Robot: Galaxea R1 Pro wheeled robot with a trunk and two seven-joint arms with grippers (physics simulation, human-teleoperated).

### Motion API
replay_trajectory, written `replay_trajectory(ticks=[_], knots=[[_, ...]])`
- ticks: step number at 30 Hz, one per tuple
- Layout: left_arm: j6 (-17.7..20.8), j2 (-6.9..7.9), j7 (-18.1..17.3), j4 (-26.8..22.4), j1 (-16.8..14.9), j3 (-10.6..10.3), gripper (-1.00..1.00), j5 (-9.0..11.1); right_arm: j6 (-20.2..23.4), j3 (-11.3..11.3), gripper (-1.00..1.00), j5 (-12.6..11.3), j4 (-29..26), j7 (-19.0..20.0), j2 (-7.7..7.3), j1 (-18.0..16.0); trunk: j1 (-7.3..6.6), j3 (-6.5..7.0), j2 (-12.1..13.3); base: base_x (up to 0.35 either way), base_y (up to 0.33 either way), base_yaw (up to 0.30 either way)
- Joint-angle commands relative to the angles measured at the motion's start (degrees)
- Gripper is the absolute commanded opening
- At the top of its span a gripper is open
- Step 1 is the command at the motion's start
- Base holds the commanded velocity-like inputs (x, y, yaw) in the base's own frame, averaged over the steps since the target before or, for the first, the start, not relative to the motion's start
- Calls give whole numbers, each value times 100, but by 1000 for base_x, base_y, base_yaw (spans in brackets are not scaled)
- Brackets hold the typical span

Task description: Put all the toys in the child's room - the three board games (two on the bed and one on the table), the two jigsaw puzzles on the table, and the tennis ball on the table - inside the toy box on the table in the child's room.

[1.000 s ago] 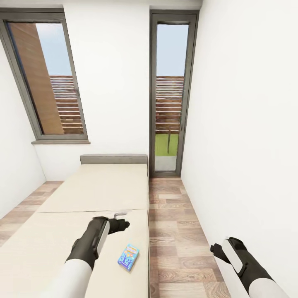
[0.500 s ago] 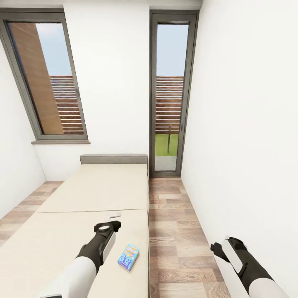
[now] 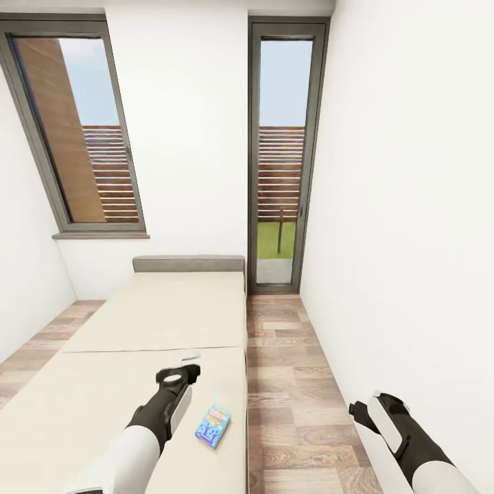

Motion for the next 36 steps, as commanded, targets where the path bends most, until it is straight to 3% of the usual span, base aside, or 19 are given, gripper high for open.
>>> replay_trajectory(ticks=[1,8,36], knots=[[-92,-7,-4,6,0,32,100,-60,11,3,100,-61,-7,-45,-1,-2,2,-3,-5,0,0,0],[-388,-7,-129,52,0,-44,100,-61,10,3,100,-61,-9,-42,-1,-2,2,-3,-5,0,0,0],[-538,-7,-215,60,0,-123,100,-56,10,4,100,-61,-3,-39,-1,3,2,-3,-5,27,-75,0]])
